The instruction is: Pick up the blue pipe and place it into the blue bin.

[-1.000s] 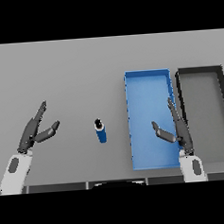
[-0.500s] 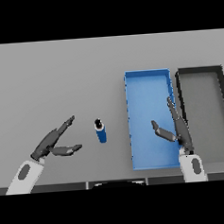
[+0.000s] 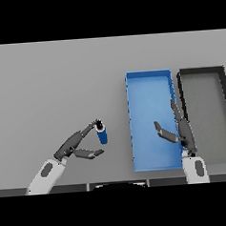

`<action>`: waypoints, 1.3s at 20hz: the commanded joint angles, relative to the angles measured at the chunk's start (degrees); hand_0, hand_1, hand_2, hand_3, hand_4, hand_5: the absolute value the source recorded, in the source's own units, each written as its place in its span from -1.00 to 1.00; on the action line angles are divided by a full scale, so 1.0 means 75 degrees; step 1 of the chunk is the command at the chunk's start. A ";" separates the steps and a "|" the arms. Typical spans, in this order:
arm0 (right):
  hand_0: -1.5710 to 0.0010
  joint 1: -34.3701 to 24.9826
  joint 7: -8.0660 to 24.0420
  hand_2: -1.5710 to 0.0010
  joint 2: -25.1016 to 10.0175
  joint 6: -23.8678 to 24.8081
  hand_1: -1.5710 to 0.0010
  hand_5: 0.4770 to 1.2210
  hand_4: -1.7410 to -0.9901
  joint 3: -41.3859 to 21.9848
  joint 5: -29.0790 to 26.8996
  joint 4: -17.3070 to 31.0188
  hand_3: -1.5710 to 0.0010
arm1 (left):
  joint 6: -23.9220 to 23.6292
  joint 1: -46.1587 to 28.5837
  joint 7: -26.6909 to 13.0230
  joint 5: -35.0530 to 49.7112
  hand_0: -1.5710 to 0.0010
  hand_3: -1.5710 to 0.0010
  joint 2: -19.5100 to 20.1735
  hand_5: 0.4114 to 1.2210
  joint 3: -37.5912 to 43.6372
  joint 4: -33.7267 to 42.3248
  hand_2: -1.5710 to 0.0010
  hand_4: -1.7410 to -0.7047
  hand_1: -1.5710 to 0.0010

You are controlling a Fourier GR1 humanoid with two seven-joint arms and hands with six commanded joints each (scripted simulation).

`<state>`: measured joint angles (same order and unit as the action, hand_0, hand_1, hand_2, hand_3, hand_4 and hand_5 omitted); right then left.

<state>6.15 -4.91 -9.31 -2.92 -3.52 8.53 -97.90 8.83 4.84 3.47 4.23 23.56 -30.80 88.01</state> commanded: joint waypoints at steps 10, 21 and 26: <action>1.00 0.0118 -0.0195 1.00 -0.0041 0.0012 1.00 -0.55 0.40 0.0005 0.0062 -0.0070 1.00 | -0.0315 0.0765 0.0113 -0.0524 1.00 1.00 -0.1075 -0.98 -0.0233 -0.1344 1.00 0.31 1.00; 1.00 0.0094 -0.0320 1.00 -0.0052 -0.0058 1.00 -0.51 0.37 0.0064 -0.0022 0.0126 1.00 | -0.0225 0.0756 0.0503 0.0092 -0.21 -0.43 -0.2007 0.51 -0.0100 -0.1666 -0.43 -0.62 -0.33; 1.00 -0.0006 -0.0043 1.00 0.0008 -0.0052 1.00 -0.57 0.38 0.0046 -0.0061 0.0107 1.00 | -0.0462 0.0717 0.0881 -0.0225 -0.74 -0.80 -0.2058 0.84 -0.0186 -0.1433 -0.81 -0.54 -0.78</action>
<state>6.10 -5.19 -9.27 -3.28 -3.16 8.07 -97.10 5.44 10.22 10.26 2.47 8.13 -32.18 77.27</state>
